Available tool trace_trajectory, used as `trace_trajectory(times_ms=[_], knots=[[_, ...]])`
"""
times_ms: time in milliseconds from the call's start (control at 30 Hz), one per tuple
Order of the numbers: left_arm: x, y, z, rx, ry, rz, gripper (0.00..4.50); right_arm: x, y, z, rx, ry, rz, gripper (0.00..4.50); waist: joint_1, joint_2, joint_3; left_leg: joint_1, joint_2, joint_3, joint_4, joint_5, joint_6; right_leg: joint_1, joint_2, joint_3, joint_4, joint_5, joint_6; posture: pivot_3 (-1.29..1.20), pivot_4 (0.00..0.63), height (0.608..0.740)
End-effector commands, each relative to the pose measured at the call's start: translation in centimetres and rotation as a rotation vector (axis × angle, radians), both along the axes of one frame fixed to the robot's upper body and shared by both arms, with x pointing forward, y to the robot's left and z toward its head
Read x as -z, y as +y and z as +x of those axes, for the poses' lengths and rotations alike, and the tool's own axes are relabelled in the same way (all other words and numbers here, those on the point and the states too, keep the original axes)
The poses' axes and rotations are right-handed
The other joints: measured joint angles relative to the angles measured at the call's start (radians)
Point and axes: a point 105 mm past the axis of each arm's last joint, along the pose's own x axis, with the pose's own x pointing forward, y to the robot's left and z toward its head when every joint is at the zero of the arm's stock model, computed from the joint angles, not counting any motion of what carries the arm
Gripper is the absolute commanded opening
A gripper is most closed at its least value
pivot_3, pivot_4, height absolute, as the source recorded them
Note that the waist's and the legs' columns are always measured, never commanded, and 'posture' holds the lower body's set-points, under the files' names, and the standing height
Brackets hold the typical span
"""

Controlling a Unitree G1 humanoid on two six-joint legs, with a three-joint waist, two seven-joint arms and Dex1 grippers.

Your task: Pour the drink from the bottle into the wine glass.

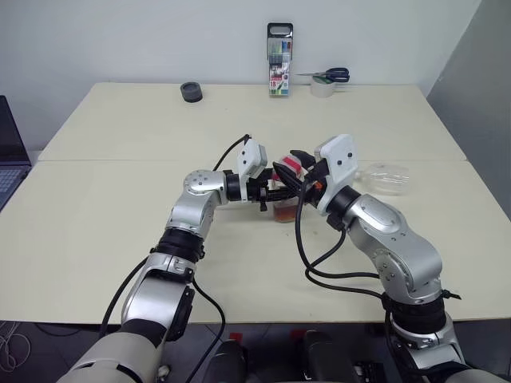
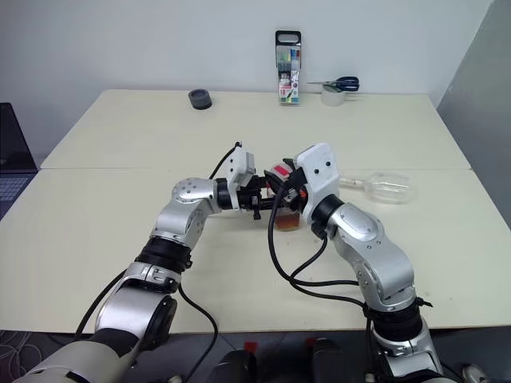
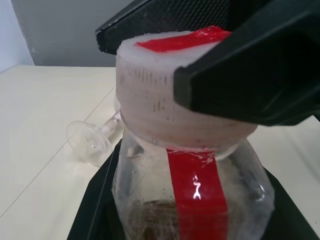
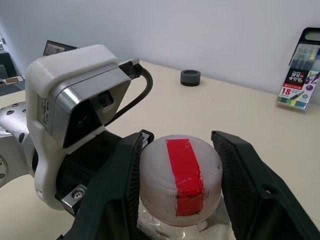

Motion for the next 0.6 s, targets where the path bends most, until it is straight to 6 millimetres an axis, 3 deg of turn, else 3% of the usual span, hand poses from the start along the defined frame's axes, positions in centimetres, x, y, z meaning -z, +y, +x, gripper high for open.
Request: trace_trajectory(times_ms=[33,167,333,500,600], knots=[[-1.7,-0.2,-0.2,0.021,-0.062,-0.017,1.78,-1.6,0.6,-0.8,-0.065,-0.076,0.014,1.83,0.000,0.000,0.000,0.000,0.000,0.000,0.000,0.000,0.000,0.000,0.000,0.000,0.000,0.000,0.000,0.00,0.150,0.740],[-1.7,-0.1,-0.5,0.058,-0.062,0.001,1.78,-1.6,1.3,-1.7,-0.373,-0.117,-0.100,1.83,0.000,0.000,0.000,0.000,0.000,0.000,0.000,0.000,0.000,0.000,0.000,0.000,0.000,0.000,0.000,0.00,0.150,0.740],[-2.0,0.5,-0.9,0.101,-0.069,0.020,1.78,-1.6,-1.0,0.5,-0.674,-0.051,-0.345,1.83,-0.004,0.001,0.001,0.002,0.000,0.001,0.000,0.000,0.000,0.001,0.001,0.000,0.000,0.000,0.000,0.00,0.150,0.740],[-2.4,0.9,-0.7,0.077,-0.070,0.001,1.77,-2.8,-1.5,1.4,-0.689,-0.002,-0.267,1.83,-0.006,0.001,0.002,0.001,0.001,0.000,0.000,0.000,0.000,0.001,0.001,-0.001,-0.001,0.000,0.000,0.00,0.150,0.740],[-2.5,0.8,-0.3,0.044,-0.056,-0.016,1.77,-3.7,-2.4,1.7,-0.588,-0.054,-0.239,2.90,-0.004,0.001,0.002,-0.001,0.000,0.000,0.000,0.001,-0.001,0.000,-0.001,0.000,-0.001,0.000,0.000,0.00,0.150,0.740]])
